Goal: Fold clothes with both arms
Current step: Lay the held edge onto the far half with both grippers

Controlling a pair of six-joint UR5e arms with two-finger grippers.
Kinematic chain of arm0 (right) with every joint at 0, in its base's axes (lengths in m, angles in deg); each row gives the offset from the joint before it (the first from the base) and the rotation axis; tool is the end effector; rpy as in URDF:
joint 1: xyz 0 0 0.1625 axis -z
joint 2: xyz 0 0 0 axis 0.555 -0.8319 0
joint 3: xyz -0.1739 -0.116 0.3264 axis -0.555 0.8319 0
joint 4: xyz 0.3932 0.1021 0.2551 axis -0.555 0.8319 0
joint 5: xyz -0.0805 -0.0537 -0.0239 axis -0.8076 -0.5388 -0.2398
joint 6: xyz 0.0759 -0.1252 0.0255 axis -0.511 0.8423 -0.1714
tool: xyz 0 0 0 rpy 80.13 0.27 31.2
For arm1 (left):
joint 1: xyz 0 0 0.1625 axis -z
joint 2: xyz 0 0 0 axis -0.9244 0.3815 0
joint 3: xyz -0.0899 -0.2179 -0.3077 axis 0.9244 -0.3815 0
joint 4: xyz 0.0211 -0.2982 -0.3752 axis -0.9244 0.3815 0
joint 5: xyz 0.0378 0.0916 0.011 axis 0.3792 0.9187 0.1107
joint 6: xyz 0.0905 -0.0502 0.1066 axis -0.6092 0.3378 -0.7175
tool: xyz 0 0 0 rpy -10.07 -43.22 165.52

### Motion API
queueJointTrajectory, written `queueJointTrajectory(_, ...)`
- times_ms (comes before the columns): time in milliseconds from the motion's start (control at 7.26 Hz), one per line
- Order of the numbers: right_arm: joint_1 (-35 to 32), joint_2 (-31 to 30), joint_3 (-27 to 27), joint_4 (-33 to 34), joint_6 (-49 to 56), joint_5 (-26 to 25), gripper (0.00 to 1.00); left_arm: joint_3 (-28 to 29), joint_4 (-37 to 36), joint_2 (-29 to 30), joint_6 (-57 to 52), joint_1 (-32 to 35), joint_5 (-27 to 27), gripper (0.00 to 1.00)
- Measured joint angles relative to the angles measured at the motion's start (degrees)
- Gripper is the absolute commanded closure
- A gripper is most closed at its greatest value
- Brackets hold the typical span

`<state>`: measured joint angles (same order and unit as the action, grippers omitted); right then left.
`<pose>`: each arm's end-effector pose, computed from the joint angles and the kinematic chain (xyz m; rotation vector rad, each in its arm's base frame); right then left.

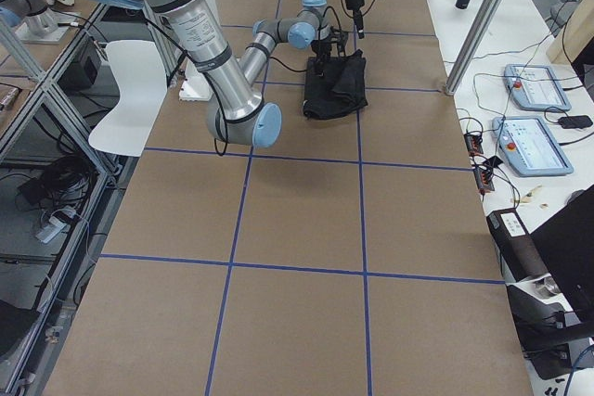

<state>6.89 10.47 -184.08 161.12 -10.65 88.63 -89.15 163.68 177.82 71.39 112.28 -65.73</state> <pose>-0.6175 -0.4360 0.1284 0.0776 -0.8366 0.3161 0.4997 -0.6040 0.2015 0.3039 1.1179 -0.1671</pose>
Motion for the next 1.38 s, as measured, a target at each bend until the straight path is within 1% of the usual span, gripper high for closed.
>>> queueJointTrajectory(275,3.31,0.05,1.00,1.29,0.86,-4.68,1.00,-0.16,0.14,-0.09,-0.03,0.03,-0.03,0.00)
queueJointTrajectory(413,3.30,0.16,2.33,1.31,3.06,-6.85,1.00,-0.44,0.15,-0.27,-0.03,0.03,-0.03,0.00)
queueJointTrajectory(688,0.00,1.19,6.57,0.60,8.20,-8.71,1.00,-1.60,0.16,-1.10,-0.02,0.03,-0.08,0.00)
queueJointTrajectory(826,-2.21,3.53,11.37,-1.23,9.57,-8.91,1.00,-2.04,0.16,-1.28,0.04,0.03,-0.07,0.00)
queueJointTrajectory(964,-4.32,6.60,18.41,-5.22,10.39,-8.92,1.00,-2.41,0.14,-1.35,0.10,0.03,-0.25,0.00)
queueJointTrajectory(1101,-6.59,8.93,24.06,-8.93,11.52,-8.71,1.00,-2.78,0.10,-1.44,0.15,0.03,-0.89,0.00)
queueJointTrajectory(1239,-8.98,10.10,26.95,-10.74,13.36,-8.42,1.00,-3.15,0.08,-1.56,0.21,0.03,-1.70,0.00)
queueJointTrajectory(1377,-11.24,10.54,28.31,-11.40,15.48,-7.76,1.00,-3.45,0.08,-1.64,0.27,0.03,-2.09,0.00)
